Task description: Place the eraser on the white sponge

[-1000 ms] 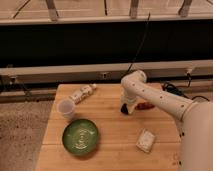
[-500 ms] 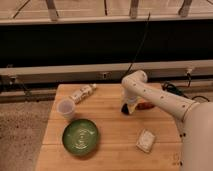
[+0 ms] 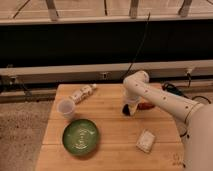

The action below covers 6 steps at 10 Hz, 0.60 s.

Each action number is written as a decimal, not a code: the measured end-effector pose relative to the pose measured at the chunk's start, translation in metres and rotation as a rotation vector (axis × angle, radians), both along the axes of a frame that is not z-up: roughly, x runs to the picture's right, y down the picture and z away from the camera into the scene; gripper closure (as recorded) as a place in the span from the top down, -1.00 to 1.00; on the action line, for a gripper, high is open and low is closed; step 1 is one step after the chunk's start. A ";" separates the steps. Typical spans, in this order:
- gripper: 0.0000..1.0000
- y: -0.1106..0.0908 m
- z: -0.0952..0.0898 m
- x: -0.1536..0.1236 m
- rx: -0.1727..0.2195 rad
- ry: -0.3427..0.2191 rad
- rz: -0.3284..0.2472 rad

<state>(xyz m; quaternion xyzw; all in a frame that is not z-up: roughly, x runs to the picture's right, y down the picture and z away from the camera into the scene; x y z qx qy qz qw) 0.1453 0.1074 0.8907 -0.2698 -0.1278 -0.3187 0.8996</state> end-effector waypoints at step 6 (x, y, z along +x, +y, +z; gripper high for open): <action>-1.00 0.007 -0.024 0.014 -0.006 -0.002 0.013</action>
